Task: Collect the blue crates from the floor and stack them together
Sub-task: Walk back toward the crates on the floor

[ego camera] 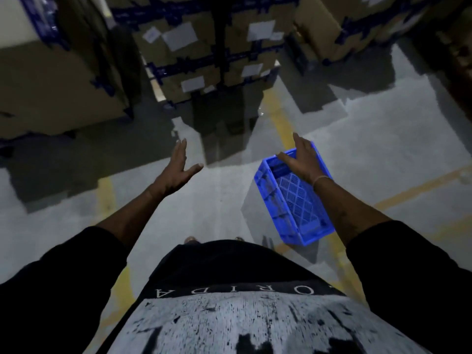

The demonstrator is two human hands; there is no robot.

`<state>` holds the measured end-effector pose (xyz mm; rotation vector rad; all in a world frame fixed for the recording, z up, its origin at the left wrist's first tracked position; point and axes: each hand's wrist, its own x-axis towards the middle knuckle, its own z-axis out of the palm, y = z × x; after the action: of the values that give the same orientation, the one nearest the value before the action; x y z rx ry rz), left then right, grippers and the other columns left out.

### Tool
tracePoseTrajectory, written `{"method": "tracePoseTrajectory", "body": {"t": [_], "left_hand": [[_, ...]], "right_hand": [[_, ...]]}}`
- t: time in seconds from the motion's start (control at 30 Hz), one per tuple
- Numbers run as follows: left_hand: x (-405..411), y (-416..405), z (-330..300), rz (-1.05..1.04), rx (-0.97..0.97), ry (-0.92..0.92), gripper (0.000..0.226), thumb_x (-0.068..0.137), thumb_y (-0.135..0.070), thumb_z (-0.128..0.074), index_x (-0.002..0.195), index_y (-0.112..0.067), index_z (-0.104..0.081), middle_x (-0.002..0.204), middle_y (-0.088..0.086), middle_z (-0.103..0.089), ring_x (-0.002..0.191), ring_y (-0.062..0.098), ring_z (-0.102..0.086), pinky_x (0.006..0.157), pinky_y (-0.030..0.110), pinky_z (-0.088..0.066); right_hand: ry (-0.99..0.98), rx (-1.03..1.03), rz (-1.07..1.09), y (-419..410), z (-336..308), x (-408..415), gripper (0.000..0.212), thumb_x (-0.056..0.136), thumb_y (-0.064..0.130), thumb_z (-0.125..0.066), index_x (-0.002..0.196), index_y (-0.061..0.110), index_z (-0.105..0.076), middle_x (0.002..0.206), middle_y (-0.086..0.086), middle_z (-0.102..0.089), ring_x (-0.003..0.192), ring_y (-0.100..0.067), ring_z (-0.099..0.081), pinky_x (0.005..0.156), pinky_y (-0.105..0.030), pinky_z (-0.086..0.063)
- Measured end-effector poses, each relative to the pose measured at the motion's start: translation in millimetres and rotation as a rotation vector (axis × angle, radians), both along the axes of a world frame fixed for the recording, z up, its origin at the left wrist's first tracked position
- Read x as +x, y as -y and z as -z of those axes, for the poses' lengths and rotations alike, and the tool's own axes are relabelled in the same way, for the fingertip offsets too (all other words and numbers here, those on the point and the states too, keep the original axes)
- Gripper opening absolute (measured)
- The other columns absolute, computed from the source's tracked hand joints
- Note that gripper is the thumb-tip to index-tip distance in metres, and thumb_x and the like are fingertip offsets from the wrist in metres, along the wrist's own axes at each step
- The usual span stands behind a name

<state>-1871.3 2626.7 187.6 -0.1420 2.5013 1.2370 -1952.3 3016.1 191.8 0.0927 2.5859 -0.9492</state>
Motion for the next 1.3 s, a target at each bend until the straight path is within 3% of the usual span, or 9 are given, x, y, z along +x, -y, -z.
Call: {"method": "tracePoseTrajectory", "body": {"t": [0.2, 0.4, 0.5, 0.7, 0.87, 1.13, 1.3], "left_hand": [[72, 57, -8, -0.243, 0.055, 0.012, 0.098, 0.093, -0.067, -0.057, 0.162, -0.035, 0.004, 0.171, -0.006, 0.011, 0.149, 0.026, -0.034, 0.120, 0.050, -0.034], [160, 118, -9, -0.456, 0.102, -0.012, 0.096, 0.093, -0.068, -0.055, 0.162, -0.034, 0.001, 0.171, -0.009, 0.005, 0.150, 0.025, -0.033, 0.121, 0.051, -0.032], [206, 153, -8, -0.523, 0.102, -0.018, 0.094, 0.094, -0.067, -0.054, 0.163, -0.034, 0.002, 0.171, -0.010, 0.005, 0.150, 0.024, -0.032, 0.121, 0.049, -0.031], [310, 230, -14, -0.670, 0.106, -0.031, 0.092, 0.096, -0.063, -0.055, 0.163, -0.035, 0.001, 0.171, -0.009, 0.004, 0.149, 0.022, -0.034, 0.120, 0.046, -0.033], [406, 295, -11, -0.791, 0.132, -0.020, 0.096, 0.094, -0.066, -0.056, 0.163, -0.034, 0.003, 0.171, -0.010, 0.008, 0.151, 0.021, -0.031, 0.122, 0.048, -0.030], [544, 370, -2, -0.993, 0.137, -0.022, 0.096, 0.093, -0.068, -0.055, 0.162, -0.038, 0.004, 0.171, -0.013, 0.007, 0.151, 0.018, -0.030, 0.122, 0.045, -0.028], [613, 408, 3, -1.182, 0.162, -0.015, 0.097, 0.090, -0.072, -0.055, 0.161, -0.043, 0.005, 0.170, -0.016, 0.008, 0.151, 0.016, -0.029, 0.123, 0.049, -0.027]], "right_hand": [[-0.022, -0.020, -0.210, 84, -14, -1, 0.093, 0.089, 0.062, -0.059, 0.162, 0.019, -0.020, 0.164, -0.013, -0.023, 0.151, -0.035, -0.022, 0.122, -0.049, -0.022], [-0.021, 0.005, -0.411, 189, -17, 20, 0.091, 0.093, 0.064, -0.056, 0.162, 0.020, -0.017, 0.167, -0.013, -0.020, 0.155, -0.025, -0.014, 0.124, -0.043, -0.014], [0.005, 0.005, -0.470, 243, -18, 41, 0.100, 0.084, 0.076, -0.052, 0.162, 0.024, -0.017, 0.167, -0.011, -0.020, 0.155, -0.027, -0.016, 0.125, -0.044, -0.016], [0.024, -0.022, -0.602, 356, -28, 113, 0.089, 0.091, 0.067, -0.057, 0.162, 0.027, -0.020, 0.167, -0.008, -0.020, 0.152, -0.034, -0.019, 0.122, -0.051, -0.021], [0.039, -0.037, -0.728, 454, -24, 178, 0.094, 0.087, 0.074, -0.052, 0.162, 0.029, -0.017, 0.168, -0.007, -0.017, 0.154, -0.033, -0.014, 0.123, -0.054, -0.019], [0.029, -0.049, -0.962, 602, -21, 278, 0.088, 0.093, 0.071, -0.050, 0.162, 0.028, -0.016, 0.170, -0.004, -0.014, 0.155, -0.029, -0.011, 0.123, -0.051, -0.011], [0.118, -0.062, -1.097, 699, -10, 327, 0.096, 0.084, 0.080, -0.049, 0.161, 0.032, -0.018, 0.168, -0.002, -0.018, 0.154, -0.033, -0.015, 0.121, -0.054, -0.020]]}}
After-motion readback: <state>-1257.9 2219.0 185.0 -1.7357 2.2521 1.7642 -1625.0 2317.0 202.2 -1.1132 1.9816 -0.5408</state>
